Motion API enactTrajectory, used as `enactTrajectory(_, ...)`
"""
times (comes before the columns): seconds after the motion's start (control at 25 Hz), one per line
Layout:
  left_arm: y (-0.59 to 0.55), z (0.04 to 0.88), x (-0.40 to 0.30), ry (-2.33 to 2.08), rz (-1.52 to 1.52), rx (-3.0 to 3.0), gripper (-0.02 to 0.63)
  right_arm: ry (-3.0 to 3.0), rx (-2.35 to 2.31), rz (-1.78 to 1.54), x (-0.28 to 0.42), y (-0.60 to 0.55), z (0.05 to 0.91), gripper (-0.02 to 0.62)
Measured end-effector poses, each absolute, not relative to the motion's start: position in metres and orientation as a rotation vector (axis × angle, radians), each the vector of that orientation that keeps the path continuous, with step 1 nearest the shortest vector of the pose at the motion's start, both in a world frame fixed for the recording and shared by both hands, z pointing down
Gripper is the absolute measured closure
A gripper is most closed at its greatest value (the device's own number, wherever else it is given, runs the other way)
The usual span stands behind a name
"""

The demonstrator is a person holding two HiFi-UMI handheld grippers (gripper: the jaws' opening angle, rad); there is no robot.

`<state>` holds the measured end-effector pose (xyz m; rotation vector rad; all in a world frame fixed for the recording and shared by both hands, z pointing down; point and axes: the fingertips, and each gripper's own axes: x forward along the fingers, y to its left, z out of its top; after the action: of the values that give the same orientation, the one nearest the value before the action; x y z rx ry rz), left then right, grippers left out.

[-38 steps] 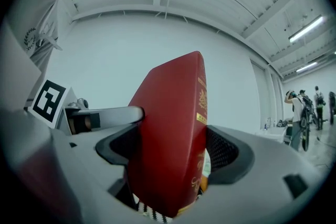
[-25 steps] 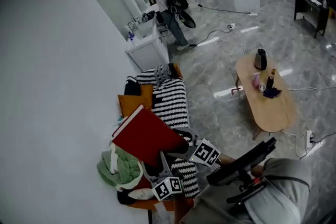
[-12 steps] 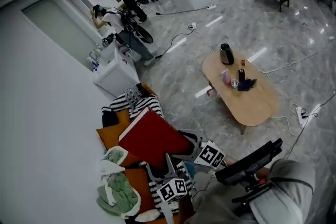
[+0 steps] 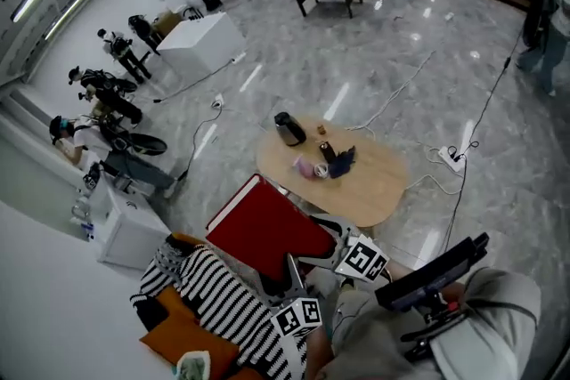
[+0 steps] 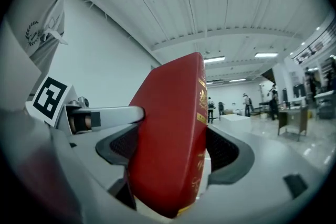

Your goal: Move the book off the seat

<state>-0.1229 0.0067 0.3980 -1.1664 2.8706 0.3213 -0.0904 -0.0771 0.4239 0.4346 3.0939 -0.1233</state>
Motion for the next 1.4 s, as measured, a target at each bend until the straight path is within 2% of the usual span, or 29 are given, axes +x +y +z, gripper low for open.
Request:
enactTrajectory(0.12,-0.043,0.39,-0.155,2.768,0.35,-1.387,0.233,3.129,0.19,-0.078,-0.108,-0.122,0.412,0.192)
enactTrajectory(0.32,-0.1,0.395,-0.256,2.613,0.46,-1.635,0.233,3.137,-0.11,0.015,-0.195,-0.171,0.411,0.192)
enactTrajectory(0.4,-0.117,0.386,-0.274,2.585,0.512,-1.715,0.233,3.151,-0.196,0.045,-0.209,-0.185,0.4,0.193)
enactTrajectory(1.0,-0.254,0.376,-0.224,2.248,0.571,-2.281,0.233,3.13,-0.886,0.032,-0.133,-0.291,0.389,0.192)
enactTrajectory(1.4,-0.291,0.368,-0.241,2.297,0.466,-2.186,0.233,3.077,-0.747,-0.002,-0.155,-0.332,0.382,0.192)
